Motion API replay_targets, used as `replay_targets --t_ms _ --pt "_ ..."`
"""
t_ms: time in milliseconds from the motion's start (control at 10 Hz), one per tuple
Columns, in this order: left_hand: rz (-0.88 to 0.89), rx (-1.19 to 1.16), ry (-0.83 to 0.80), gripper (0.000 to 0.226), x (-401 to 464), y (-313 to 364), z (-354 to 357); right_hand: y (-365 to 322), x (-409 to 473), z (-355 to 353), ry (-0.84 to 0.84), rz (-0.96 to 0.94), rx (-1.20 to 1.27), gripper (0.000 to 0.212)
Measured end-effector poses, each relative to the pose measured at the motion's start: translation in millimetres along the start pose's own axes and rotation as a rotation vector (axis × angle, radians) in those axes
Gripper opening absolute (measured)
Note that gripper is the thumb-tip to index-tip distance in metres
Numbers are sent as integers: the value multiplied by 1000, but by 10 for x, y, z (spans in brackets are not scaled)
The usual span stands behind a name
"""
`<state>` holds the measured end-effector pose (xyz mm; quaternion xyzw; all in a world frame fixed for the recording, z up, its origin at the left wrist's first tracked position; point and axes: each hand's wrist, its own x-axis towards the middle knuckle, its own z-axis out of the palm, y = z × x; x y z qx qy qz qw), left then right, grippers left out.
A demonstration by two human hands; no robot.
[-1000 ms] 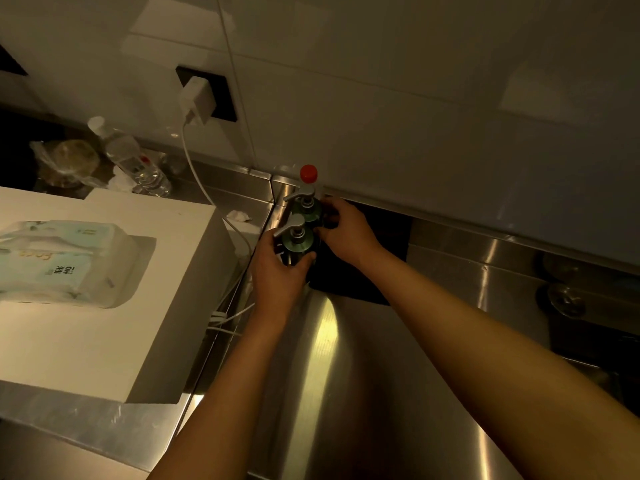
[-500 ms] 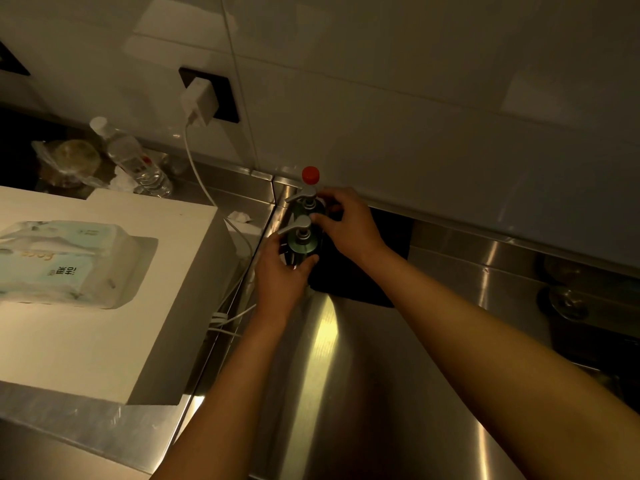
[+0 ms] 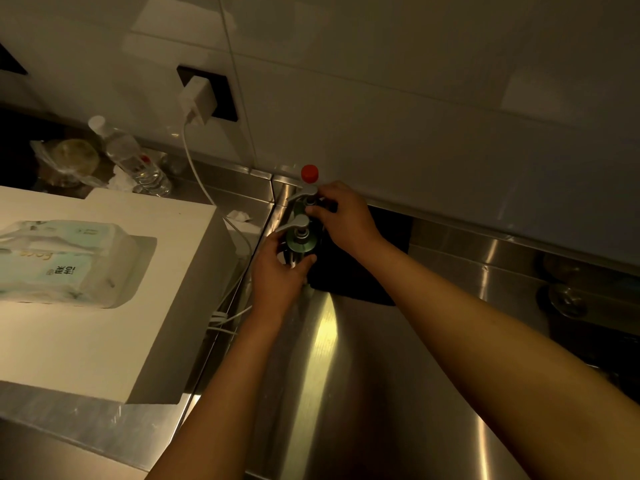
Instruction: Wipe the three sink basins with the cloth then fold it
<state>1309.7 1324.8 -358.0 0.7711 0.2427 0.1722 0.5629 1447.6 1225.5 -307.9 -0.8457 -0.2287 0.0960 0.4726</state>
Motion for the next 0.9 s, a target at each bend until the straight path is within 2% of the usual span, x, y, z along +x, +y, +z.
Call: replay_targets --t_ms 400,900 --pt "1 -15 -1 68 5 -46 -13 -20 25 -42 -30 11 -5 21" --pt "29 6 -1 72 -86 4 -56 10 -171 -141 30 37 27 49"
